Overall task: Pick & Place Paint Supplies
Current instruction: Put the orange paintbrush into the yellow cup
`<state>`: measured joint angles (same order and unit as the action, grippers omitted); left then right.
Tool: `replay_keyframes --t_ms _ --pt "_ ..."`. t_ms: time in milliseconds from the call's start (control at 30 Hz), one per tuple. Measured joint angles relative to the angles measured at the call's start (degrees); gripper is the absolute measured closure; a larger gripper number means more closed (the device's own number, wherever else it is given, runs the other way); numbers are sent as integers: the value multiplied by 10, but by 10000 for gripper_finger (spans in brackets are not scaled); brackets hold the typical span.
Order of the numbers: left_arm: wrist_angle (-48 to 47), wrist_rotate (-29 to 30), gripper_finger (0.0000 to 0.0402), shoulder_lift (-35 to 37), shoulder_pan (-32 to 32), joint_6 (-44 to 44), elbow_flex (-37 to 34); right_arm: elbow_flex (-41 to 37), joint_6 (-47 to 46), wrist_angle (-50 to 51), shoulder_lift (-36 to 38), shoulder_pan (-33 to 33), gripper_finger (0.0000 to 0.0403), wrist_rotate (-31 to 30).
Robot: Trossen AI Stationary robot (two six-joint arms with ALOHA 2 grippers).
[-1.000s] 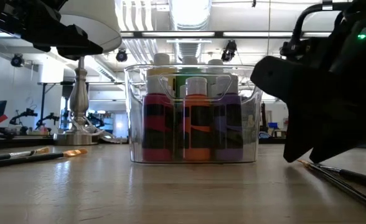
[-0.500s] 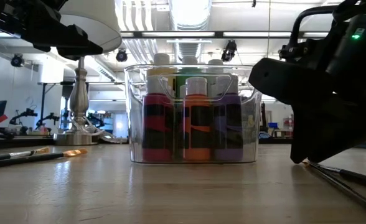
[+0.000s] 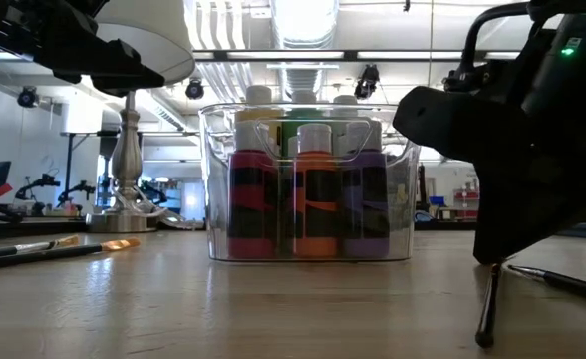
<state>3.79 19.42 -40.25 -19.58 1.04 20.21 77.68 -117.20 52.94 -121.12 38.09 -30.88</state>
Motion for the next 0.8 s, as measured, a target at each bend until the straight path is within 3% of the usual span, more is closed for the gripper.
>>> replay_keyframes --t_ms 200,800 --pt "0 0 179 0 0 0 0 17 2 30 -2 0 394 -5" --pt "0 0 179 0 0 0 0 146 18 279 5 0 395 -47"
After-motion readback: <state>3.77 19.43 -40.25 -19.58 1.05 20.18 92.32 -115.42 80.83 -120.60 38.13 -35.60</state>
